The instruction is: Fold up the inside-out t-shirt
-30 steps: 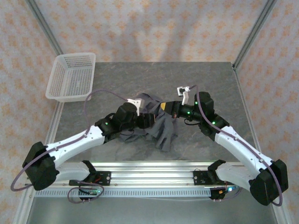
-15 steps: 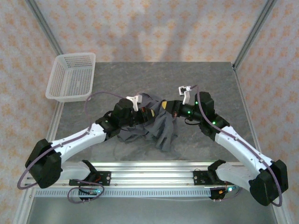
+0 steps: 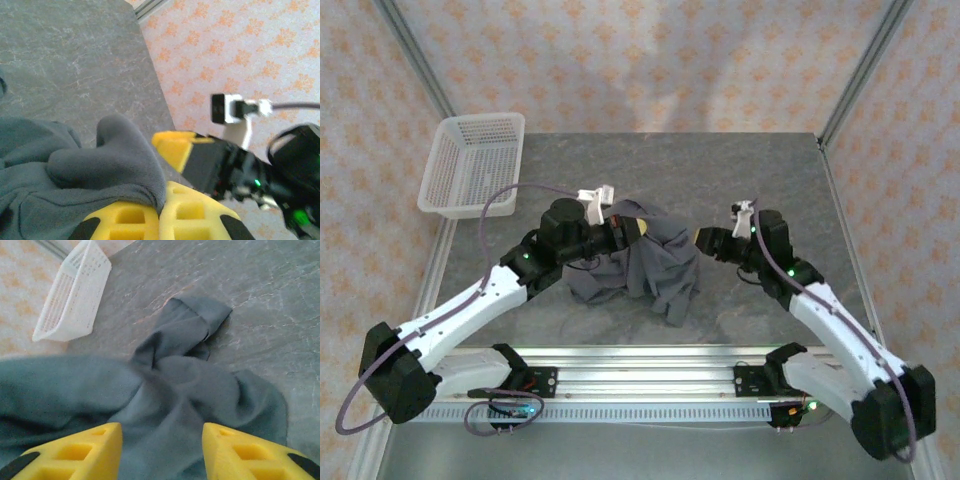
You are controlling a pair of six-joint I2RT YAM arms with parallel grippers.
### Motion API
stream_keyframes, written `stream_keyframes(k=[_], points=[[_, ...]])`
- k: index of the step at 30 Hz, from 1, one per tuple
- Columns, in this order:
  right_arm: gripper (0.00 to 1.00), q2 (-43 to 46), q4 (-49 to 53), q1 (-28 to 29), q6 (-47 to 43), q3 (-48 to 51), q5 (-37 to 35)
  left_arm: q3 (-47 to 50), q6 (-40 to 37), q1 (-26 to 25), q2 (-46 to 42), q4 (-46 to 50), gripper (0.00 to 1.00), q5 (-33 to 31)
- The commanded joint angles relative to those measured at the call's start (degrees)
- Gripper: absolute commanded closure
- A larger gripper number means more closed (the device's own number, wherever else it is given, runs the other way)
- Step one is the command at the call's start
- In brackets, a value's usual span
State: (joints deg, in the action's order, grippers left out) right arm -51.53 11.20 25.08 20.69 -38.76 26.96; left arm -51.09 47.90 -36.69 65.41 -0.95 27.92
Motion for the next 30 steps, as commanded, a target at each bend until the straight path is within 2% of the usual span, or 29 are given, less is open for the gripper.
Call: stream_keyframes(k=[1, 2, 3, 6, 9, 11, 13, 15, 19, 23, 27, 30], points=[[0.47, 8.49, 2.67, 12.27, -7.42, -2.34, -23.19, -1.21, -1.75, 0.17, -0.01, 1.85, 1.00, 0.77], [0.44, 9.59, 0.89, 16.22, -9.59, -1.53, -27.39, -1.11, -1.35, 0.20, 0.38, 1.30, 1.00, 1.02], [0.45, 9.66, -0.58, 19.00, -11.91, -1.04, -29.82, -0.99, -1.19, 0.20, 0.69, 0.93, 1.00, 1.29], [0.53, 4.28, -2.10, 25.58, -20.73, -2.55, -35.97, -0.96, -0.83, 0.20, 1.22, 0.51, 1.00, 1.70], [0.62, -3.95, -0.64, 26.06, -27.18, -6.85, -39.51, -1.37, -1.63, 0.18, 1.10, 1.57, 1.00, 1.81], [0.63, -8.38, -1.18, 26.00, -32.99, -8.29, -42.45, -1.71, -2.48, 0.14, 0.79, 3.02, 1.00, 1.78], [0.62, -12.23, 0.78, 26.07, -37.32, -10.79, -41.46, -1.73, -2.89, 0.17, 0.38, 3.65, 1.00, 1.72], [0.58, -15.76, 2.24, 26.02, -38.62, -13.36, -40.18, -1.51, -2.85, 0.14, 0.08, 3.52, 1.00, 1.60], [0.42, -22.28, 1.96, 26.07, -39.65, -15.96, -33.16, -1.55, -2.47, 0.19, 0.07, 2.83, 1.00, 1.66], [0.33, -28.56, -0.87, 26.06, -39.97, -17.29, -36.47, -1.63, -2.44, 0.18, -0.19, 2.55, 1.00, 1.87], [0.34, -32.15, -2.94, 26.07, -40.02, -19.06, -44.01, -2.13, -3.59, 0.15, -0.37, 4.33, 1.00, 1.12], [0.43, -30.69, -1.41, 26.06, -36.89, -19.97, -47.45, -2.17, -4.29, 0.14, -0.45, 5.78, 1.00, -0.46]])
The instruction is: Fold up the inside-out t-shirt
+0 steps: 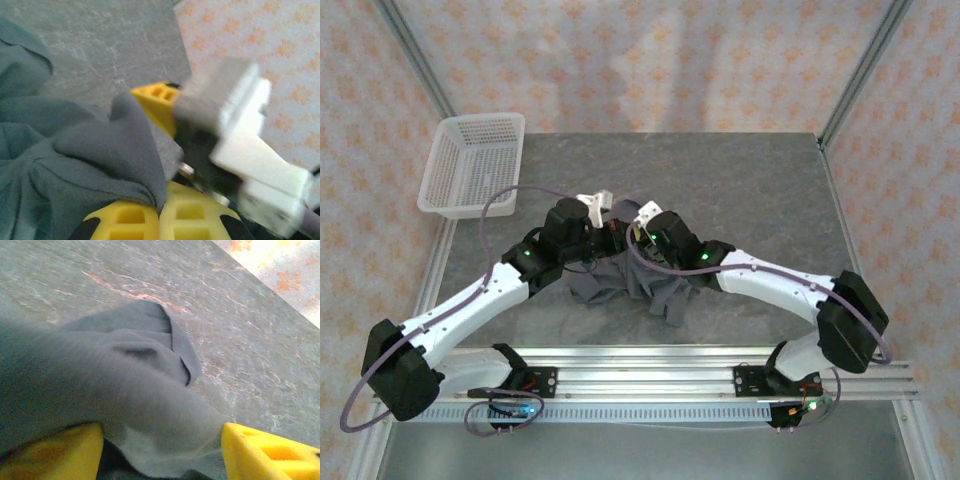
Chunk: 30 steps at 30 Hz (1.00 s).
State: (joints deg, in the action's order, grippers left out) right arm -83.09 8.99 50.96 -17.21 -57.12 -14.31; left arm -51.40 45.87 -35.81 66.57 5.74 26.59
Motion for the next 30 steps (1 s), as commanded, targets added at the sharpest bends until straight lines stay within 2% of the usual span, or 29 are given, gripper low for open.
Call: stream_keyframes(k=[1, 3, 5, 10, 12, 14, 19, 21, 23, 26, 28, 30], points=[[0.50, 2.38, 0.53, 0.15, 1.61, -0.44, -6.19, -1.57, -2.28, -0.63, -1.62, -0.82, 1.00, 0.43], [0.70, 5.53, 0.01, -0.10, 3.22, 2.61, -6.89, -1.09, -2.02, -0.50, -1.65, -1.13, 1.00, 0.04], [0.83, 8.78, 1.35, -2.05, 6.38, 5.35, -5.84, -0.85, -1.92, -0.32, -1.60, -1.60, 1.00, 0.22], [0.95, 15.81, 4.25, -8.15, 11.66, 10.69, 2.54, -1.61, -2.53, -0.05, -0.41, -0.95, 1.00, 0.92], [1.00, 18.77, 4.74, -9.11, 11.74, 11.82, 8.73, -1.72, -2.69, -0.05, 0.09, -0.88, 1.00, 1.07], [1.00, 20.65, 5.15, -9.71, 12.31, 12.51, 15.94, -1.40, -2.45, -0.05, 0.37, -1.48, 1.00, 1.10], [1.00, 21.92, 2.07, -11.06, 18.09, 11.34, 49.90, -0.89, -2.90, 0.04, 2.08, -2.40, 1.00, 0.47], [1.00, 21.26, -1.54, -11.12, 22.15, 10.64, 57.61, -0.87, -4.59, 0.10, 3.34, -1.33, 1.00, -1.26], [1.00, 21.34, -3.99, -11.30, 24.85, 10.08, 61.89, -1.06, -7.42, 0.71, 4.40, 1.74, 1.00, -5.34], [1.00, 22.63, -8.77, -12.70, 29.13, 10.47, 64.62, -0.19, -11.27, 3.01, 6.27, 4.29, 1.00, -12.07], [1.00, 23.51, -12.67, -14.86, 32.93, 11.46, 65.16, 0.99, -11.97, 5.00, 6.30, 3.89, 0.88, -13.72], [1.00, 23.97, -15.32, -17.29, 36.10, 12.54, 65.21, 1.91, -12.89, 5.58, 4.60, 2.97, 0.71, -14.11]])
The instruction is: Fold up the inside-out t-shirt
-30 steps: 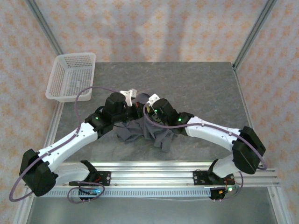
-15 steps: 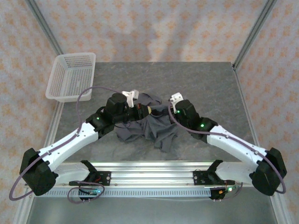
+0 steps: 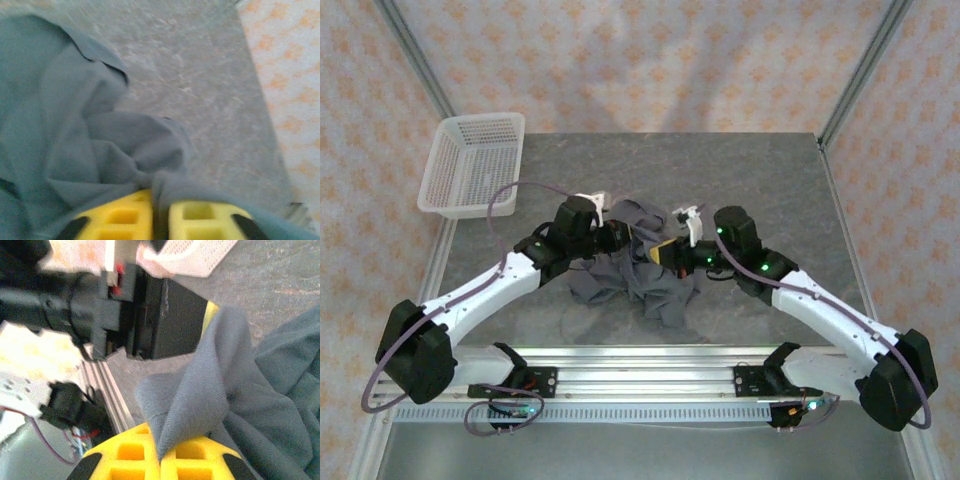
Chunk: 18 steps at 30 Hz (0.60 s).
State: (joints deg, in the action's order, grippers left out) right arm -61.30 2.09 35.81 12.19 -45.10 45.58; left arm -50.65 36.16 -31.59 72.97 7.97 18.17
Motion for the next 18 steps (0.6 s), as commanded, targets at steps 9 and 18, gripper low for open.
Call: stream_keyframes(k=[9, 18], points=[[1.00, 1.02, -12.45, -7.52, 12.36, 3.81, 1.19, 0.68, -10.72, 1.31, -14.79, 8.99, 0.44, -4.34], [1.00, 0.17, -11.42, -7.60, 11.78, 2.74, 2.55, -3.74, 0.42, -3.82, -5.95, 7.36, 0.69, 4.57]])
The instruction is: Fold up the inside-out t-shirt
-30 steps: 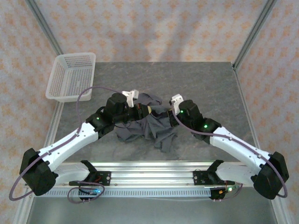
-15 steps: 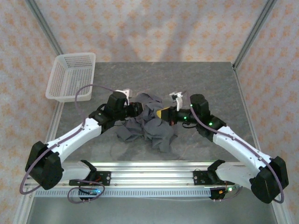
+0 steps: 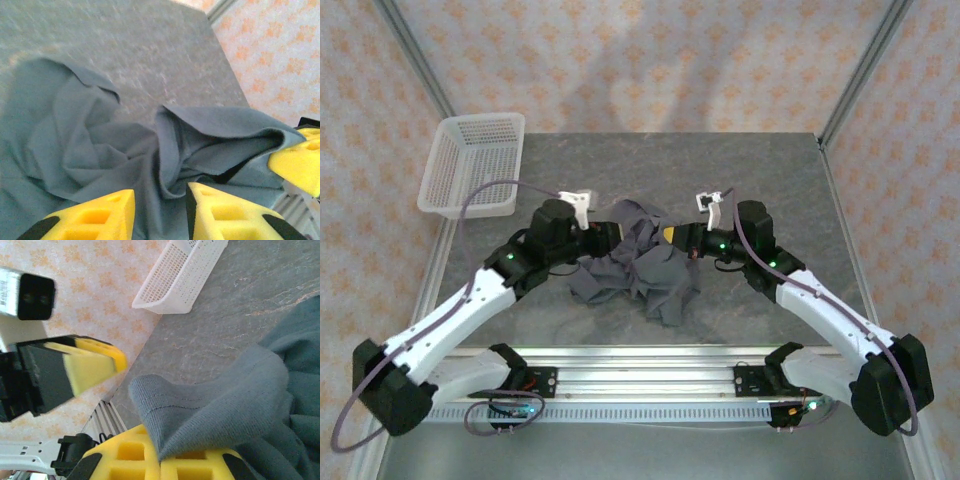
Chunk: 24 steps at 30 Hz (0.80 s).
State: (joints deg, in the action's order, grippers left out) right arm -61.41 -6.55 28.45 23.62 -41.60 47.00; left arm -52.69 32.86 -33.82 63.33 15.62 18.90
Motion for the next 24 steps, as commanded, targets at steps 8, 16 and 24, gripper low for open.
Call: stream_keyframes(k=[8, 16, 24], points=[[1.00, 1.25, -1.26, -0.21, -0.31, -0.77, 1.29, -3.21, 7.82, -2.81, 12.74, -6.97, 0.66, 5.12], [1.00, 0.95, -1.56, -0.21, -0.08, -0.11, 1.45, -3.21, 8.62, -2.92, 14.72, -10.78, 0.76, 8.47], [1.00, 0.98, -2.22, -0.23, 0.05, -0.14, 0.83, -3.74, 8.19, -3.06, 15.55, -9.30, 0.81, 8.83]])
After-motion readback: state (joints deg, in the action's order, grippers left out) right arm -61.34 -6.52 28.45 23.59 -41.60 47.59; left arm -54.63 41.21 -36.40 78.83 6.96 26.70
